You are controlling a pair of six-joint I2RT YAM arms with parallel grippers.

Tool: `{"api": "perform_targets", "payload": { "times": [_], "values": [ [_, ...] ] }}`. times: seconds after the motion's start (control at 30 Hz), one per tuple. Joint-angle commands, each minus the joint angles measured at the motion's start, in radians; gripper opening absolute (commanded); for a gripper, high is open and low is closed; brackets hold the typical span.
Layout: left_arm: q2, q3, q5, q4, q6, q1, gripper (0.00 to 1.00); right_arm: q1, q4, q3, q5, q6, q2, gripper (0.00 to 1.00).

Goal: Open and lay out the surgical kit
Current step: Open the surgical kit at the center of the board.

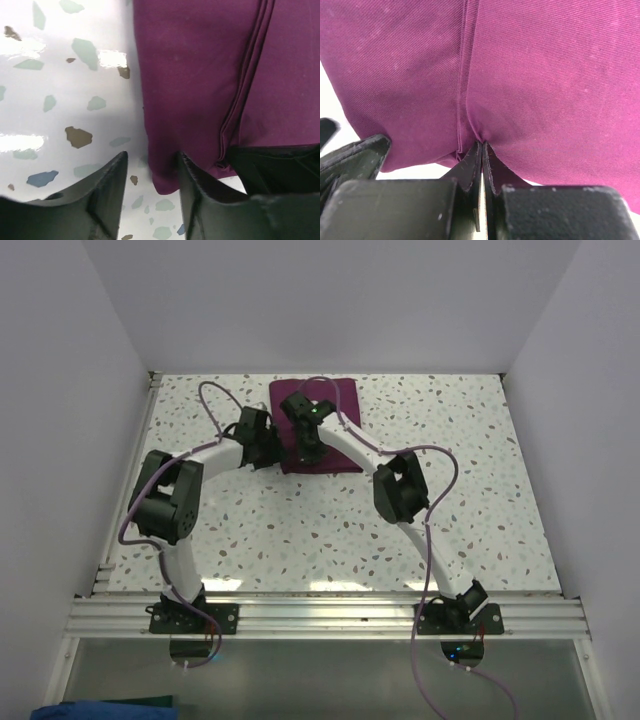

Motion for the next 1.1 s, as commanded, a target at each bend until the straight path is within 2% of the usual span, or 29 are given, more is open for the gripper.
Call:
{"api": "perform_targets", "payload": {
  "times": [0.0, 0.2, 0.27, 0.4, 0.57, 0.77, 0.93, 1.07],
  "values": [
    [0.018, 0.024, 0.059, 0.068, -0.002, -0.012, 0.46, -0.011, -0.005, -0.003, 0.040, -0.009, -0.093, 0.00],
    [0.058, 0.055, 0.089, 0.091, 0.002, -0.028, 0.07, -0.059, 0.016, -0.053, 0.037, 0.010, -0.257, 0.00],
    [0.072, 0.066, 0.089, 0.091, 0.007, -0.034, 0.00, -0.073, 0.010, -0.046, 0.029, 0.011, -0.280, 0.00],
    [0.058, 0.095, 0.056, 0.030, 0.053, -0.034, 0.00, -0.135, -0.021, -0.055, 0.043, 0.022, -0.361, 0.00],
    [-0.029, 0.043, 0.003, 0.008, 0.134, -0.017, 0.00, -0.238, -0.015, -0.199, 0.098, 0.022, -0.492, 0.00],
    [-0.088, -0.034, 0.011, -0.008, 0.179, -0.014, 0.00, -0.340, -0.008, -0.456, 0.224, 0.014, -0.647, 0.00],
    [-0.135, -0.106, 0.007, -0.001, 0.180, -0.014, 0.00, -0.406, -0.002, -0.725, 0.308, 0.076, -0.759, 0.00],
    [-0.137, -0.112, 0.011, -0.022, 0.188, -0.014, 0.00, -0.476, 0.031, -0.895, 0.330, 0.117, -0.776, 0.00]
  ]
}}
